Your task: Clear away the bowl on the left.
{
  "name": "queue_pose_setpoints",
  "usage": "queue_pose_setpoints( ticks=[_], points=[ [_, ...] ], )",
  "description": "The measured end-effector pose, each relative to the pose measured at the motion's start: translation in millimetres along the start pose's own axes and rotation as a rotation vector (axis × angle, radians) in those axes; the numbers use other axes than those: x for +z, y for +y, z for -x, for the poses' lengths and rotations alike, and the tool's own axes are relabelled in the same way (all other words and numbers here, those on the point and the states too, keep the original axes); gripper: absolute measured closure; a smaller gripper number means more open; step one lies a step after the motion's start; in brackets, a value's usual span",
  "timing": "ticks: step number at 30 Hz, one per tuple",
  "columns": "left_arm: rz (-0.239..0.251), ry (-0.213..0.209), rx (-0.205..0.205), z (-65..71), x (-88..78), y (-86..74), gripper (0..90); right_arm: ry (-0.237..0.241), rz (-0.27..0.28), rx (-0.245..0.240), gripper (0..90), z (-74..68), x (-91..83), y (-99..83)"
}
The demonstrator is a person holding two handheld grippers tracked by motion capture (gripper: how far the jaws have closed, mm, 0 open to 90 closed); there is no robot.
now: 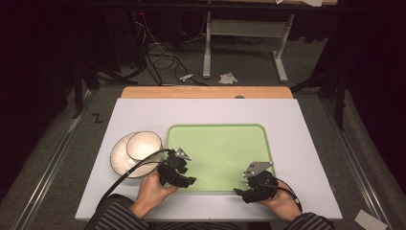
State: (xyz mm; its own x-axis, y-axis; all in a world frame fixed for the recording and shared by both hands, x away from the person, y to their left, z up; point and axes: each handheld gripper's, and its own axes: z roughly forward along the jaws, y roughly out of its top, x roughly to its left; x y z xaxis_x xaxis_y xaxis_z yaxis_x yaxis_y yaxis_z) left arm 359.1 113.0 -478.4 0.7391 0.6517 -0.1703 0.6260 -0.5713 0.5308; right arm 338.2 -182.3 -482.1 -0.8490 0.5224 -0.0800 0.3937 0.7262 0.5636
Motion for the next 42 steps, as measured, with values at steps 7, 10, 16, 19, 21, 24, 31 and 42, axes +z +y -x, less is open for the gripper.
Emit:
queue_pose_setpoints(
  ticks=[7, 10, 16, 19, 21, 24, 31, 42],
  points=[
    [-0.006, 0.001, 0.000, -0.1, -0.1, -0.3, 46.8, 0.011, -0.014, -0.012, 32.1, -1.4, 1.6, -0.3],
    [-0.013, -0.001, -0.001, 0.4, 0.9, -0.4, 46.6, 0.010, -0.025, -0.015, 32.1, -3.0, 2.2, -0.5],
    [-0.018, 0.009, -0.003, -1.0, 0.0, -0.4, 46.4, 0.016, -0.031, -0.015, 32.1, -4.5, 3.3, -0.5],
    [-0.021, 0.010, -0.002, -0.7, -0.1, -0.6, 46.1, 0.016, -0.033, -0.017, 32.1, -5.2, 3.4, -0.5],
    [-0.022, 0.011, -0.002, -0.9, -0.4, -0.5, 45.9, 0.020, -0.035, -0.017, 32.1, -5.2, 3.5, -0.5],
    [-0.018, 0.014, -0.002, -1.1, -1.3, -0.3, 45.8, 0.017, -0.033, -0.007, 32.1, -6.0, 4.0, -0.5],
    [0.002, 0.026, 0.008, -0.5, -6.7, -1.1, 45.7, 0.022, -0.045, -0.028, 32.0, -5.9, 4.7, -0.5],
    [0.023, 0.044, 0.009, -0.8, -11.2, -1.0, 46.0, 0.025, -0.047, -0.028, 32.1, -5.9, 5.2, -0.9]
  ],
)
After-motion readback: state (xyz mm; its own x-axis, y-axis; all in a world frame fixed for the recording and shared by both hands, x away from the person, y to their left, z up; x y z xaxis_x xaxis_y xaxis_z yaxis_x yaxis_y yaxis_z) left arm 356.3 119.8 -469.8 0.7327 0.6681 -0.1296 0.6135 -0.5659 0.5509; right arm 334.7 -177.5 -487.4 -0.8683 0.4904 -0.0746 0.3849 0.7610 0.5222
